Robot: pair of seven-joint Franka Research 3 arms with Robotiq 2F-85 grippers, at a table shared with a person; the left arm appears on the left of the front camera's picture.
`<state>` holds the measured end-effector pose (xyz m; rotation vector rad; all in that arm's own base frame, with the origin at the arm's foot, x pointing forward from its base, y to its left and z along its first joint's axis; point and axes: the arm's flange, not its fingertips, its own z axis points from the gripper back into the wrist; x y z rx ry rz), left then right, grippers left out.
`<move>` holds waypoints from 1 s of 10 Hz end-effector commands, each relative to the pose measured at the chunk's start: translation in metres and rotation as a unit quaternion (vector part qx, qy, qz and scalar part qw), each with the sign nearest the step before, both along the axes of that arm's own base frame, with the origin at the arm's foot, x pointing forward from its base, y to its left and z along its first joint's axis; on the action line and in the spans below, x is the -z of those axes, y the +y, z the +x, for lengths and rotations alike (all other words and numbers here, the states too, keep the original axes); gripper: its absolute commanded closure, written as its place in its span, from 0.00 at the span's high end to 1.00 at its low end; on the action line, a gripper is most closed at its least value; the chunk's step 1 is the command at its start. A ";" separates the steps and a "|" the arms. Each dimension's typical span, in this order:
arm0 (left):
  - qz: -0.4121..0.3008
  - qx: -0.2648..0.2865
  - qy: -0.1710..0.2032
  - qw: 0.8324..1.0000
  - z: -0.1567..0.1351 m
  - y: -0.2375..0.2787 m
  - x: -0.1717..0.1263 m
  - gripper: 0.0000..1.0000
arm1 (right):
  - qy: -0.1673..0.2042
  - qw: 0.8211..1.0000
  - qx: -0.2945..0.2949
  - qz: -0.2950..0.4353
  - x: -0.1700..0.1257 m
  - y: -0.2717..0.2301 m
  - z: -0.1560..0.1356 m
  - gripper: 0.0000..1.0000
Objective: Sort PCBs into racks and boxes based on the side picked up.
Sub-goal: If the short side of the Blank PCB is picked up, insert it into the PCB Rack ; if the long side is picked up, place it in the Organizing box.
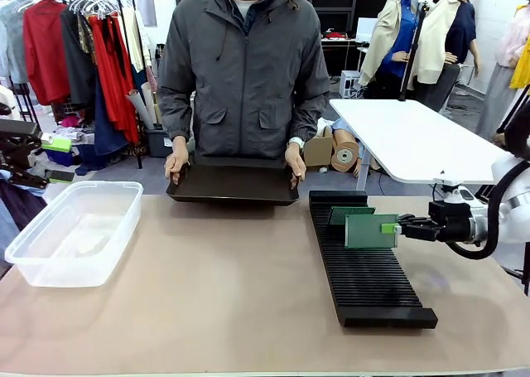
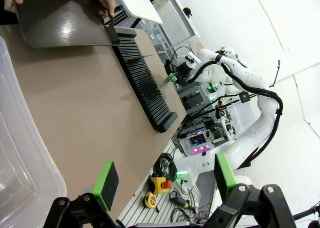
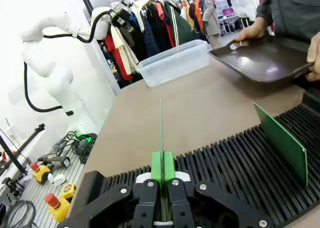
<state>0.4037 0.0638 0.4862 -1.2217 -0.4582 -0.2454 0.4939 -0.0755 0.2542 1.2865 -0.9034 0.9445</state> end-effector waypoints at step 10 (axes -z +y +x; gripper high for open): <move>0.000 0.002 0.002 1.000 -0.002 0.000 -0.002 1.00 | -0.065 0.998 0.002 -0.006 0.038 0.003 0.001 0.00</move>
